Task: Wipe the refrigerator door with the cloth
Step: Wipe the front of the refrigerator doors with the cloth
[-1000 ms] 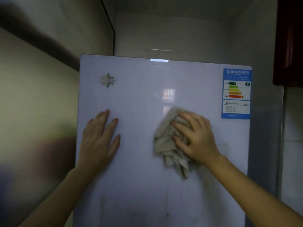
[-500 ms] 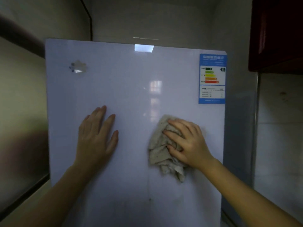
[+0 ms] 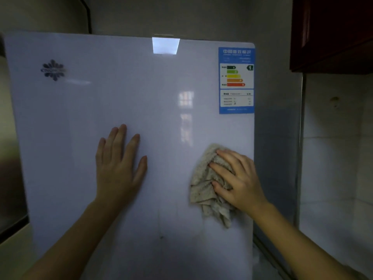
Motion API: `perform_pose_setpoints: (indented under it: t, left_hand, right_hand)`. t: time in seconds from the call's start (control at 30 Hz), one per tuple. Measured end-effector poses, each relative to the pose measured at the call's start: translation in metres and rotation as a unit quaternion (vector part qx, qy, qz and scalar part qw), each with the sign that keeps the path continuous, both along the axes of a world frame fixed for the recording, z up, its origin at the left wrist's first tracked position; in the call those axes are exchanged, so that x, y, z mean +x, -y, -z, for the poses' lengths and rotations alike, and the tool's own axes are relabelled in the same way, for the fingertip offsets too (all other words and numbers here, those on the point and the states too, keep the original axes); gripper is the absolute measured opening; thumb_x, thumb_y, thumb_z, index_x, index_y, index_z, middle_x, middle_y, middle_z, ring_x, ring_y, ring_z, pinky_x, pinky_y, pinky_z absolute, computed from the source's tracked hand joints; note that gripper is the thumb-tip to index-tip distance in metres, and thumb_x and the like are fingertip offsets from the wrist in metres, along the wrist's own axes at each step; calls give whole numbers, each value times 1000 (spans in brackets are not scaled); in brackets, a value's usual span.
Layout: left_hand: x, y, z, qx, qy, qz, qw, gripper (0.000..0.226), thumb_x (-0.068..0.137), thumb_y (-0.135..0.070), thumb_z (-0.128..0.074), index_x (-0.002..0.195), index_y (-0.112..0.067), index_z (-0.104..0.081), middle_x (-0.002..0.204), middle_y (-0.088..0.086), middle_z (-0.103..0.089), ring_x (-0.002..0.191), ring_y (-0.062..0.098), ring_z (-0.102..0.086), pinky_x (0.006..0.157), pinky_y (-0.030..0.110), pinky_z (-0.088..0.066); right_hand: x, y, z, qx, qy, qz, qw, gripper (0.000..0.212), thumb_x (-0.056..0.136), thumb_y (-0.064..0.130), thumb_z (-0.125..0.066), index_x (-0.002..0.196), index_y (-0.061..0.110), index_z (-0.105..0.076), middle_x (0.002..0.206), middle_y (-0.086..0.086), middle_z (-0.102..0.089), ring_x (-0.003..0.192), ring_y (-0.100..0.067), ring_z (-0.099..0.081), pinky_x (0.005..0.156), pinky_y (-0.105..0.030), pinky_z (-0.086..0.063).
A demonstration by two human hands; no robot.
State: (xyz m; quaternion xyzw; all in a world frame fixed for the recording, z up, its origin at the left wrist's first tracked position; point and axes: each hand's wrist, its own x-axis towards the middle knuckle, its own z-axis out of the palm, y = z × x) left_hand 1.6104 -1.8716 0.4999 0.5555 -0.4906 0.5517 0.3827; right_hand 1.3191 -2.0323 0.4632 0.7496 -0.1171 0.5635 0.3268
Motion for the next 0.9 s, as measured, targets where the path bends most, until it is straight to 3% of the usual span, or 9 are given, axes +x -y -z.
perform_pose_setpoints:
  t: [0.23, 0.47, 0.57, 0.8, 0.9]
  left_hand:
    - [-4, 2, 0, -14, -4, -5, 1000, 57, 98, -37, -49, 146, -6, -50, 161, 21, -35, 150, 39, -32, 126, 51, -16]
    - [-6, 2, 2, -18, -5, -4, 1000, 56, 99, -36, -48, 145, -5, -50, 160, 22, -36, 150, 40, -33, 125, 55, -20]
    - [-5, 2, 1, -20, 3, -9, 1000, 56, 99, -36, -49, 145, -5, -50, 160, 22, -37, 149, 40, -34, 124, 53, -20]
    - [-2, 2, 2, -15, 4, -18, 1000, 57, 100, -39, -47, 147, -7, -48, 161, 21, -35, 150, 38, -32, 125, 49, -16]
    - [-2, 2, 2, -11, 1, -19, 1000, 57, 100, -39, -46, 147, -8, -48, 161, 21, -35, 151, 38, -31, 125, 51, -17]
  right_hand:
    - [-14, 11, -27, 78, 147, 2, 986, 41, 90, 31, -70, 128, 16, -70, 146, -11, -54, 132, -33, -49, 106, -45, -39]
    - [-19, 10, 33, 35, 11, -9, 999, 41, 92, 37, -67, 129, 18, -69, 148, -9, -52, 135, -31, -48, 106, -51, -42]
    - [-31, 17, 25, -6, -40, -4, 999, 38, 92, 36, -69, 125, 18, -71, 146, -11, -56, 132, -31, -51, 105, -48, -43]
    - [-32, 22, -27, 56, 64, 8, 996, 43, 91, 35, -68, 129, 16, -70, 147, -12, -54, 134, -32, -47, 108, -46, -36]
    - [-23, 16, -7, 41, 28, -6, 999, 43, 91, 36, -67, 130, 18, -69, 147, -12, -54, 133, -34, -48, 107, -49, -39]
